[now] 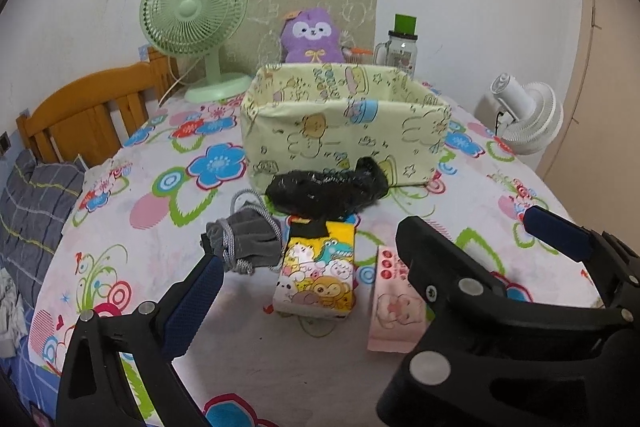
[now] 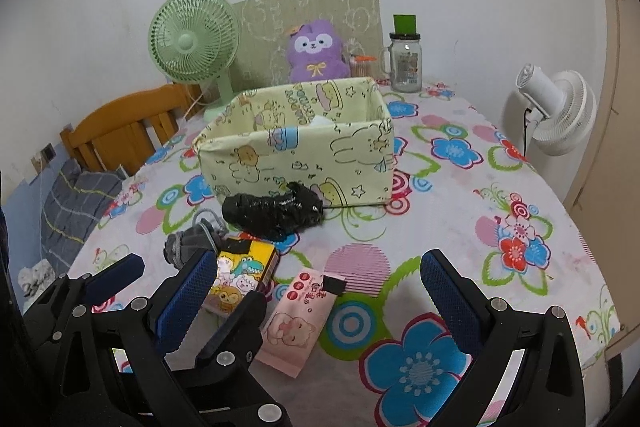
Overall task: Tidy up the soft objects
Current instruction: 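Grasp the yellow cartoon tissue pack with the left gripper while the right gripper grasps the pink packet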
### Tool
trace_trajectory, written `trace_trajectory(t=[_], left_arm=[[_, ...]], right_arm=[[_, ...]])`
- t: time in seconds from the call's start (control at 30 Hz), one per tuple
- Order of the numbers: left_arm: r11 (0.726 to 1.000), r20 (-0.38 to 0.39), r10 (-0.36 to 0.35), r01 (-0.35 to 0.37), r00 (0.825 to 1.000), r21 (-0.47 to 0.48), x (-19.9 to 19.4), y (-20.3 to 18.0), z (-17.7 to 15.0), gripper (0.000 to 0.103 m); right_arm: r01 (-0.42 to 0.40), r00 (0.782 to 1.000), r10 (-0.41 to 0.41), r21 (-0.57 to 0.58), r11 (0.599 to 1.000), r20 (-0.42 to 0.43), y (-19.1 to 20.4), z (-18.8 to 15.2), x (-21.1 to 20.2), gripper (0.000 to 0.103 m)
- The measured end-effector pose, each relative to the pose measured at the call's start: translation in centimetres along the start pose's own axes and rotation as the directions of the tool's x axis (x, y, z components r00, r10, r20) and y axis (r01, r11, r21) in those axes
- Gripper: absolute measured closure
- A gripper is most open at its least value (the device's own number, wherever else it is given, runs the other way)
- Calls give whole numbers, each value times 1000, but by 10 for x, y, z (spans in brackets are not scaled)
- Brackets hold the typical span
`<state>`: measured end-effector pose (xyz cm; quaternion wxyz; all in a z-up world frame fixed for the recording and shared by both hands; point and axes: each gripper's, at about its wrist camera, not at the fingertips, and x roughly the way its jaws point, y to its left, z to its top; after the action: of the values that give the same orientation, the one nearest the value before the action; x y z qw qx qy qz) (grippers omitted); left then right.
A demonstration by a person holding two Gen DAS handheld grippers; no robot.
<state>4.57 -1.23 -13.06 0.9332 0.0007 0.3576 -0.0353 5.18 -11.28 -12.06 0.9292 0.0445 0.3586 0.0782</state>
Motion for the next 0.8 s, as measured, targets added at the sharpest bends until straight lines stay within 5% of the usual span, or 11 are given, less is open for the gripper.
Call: trace_trajectory(t=[0.53, 0.8], left_arm=[[1000, -95, 14, -13, 995, 12, 43, 8, -8, 17], [1000, -135, 10, -10, 991, 3, 58, 14, -9, 43]], right_arm=[[14, 994, -11, 25, 1000, -112, -5, -12, 43, 0], [18, 989, -14, 24, 1000, -147, -4, -13, 58, 0]])
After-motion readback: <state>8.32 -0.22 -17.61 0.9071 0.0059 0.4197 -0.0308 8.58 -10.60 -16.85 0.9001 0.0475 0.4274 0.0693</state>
